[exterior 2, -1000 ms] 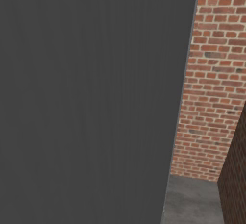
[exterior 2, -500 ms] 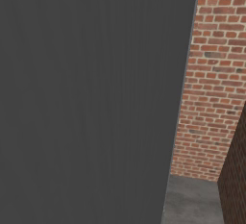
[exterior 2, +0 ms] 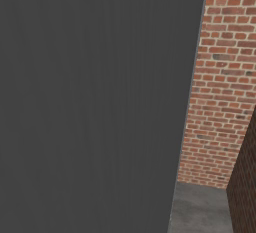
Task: Grab a lemon wedge from the fridge and one ice cube from the ice bowl, and put them in the glass of lemonade.
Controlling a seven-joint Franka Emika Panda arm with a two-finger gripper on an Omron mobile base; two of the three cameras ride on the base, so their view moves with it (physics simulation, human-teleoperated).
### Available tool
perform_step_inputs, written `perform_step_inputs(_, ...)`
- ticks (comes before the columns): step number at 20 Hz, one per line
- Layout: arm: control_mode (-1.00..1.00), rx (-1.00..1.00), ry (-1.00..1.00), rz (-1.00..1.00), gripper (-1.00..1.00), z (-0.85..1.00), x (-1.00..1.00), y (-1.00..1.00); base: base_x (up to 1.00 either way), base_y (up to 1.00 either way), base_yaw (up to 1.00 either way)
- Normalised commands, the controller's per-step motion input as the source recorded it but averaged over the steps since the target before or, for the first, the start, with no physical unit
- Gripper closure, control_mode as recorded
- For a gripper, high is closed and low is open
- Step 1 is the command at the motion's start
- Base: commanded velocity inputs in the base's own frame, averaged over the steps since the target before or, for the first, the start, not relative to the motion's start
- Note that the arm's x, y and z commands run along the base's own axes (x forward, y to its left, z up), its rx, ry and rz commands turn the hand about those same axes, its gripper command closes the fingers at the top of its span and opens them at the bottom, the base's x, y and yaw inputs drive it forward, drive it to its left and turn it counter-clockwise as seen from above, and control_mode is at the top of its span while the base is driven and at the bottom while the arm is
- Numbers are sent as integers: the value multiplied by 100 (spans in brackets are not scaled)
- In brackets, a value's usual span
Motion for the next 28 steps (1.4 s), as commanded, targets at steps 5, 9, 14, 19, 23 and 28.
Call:
perform_step_inputs(5, -100, 0, 14, 0, 100, 100, -36, 0, 0, 0, 0)
perform_step_inputs(9, -100, 0, 14, -2, 100, 100, -74, 0, 0, 0, 0)
perform_step_inputs(14, -100, 0, 17, -4, 100, 98, -79, 0, 0, 0, 0)
perform_step_inputs(19, -100, 0, 9, -9, 100, 61, -90, 0, 0, 0, 0)
perform_step_inputs(23, -100, 0, 1, -10, 100, 21, -90, 0, 0, 0, 0)
perform_step_inputs(28, -100, 0, 0, -4, 100, 0, -32, -2, 0, 0, 0)
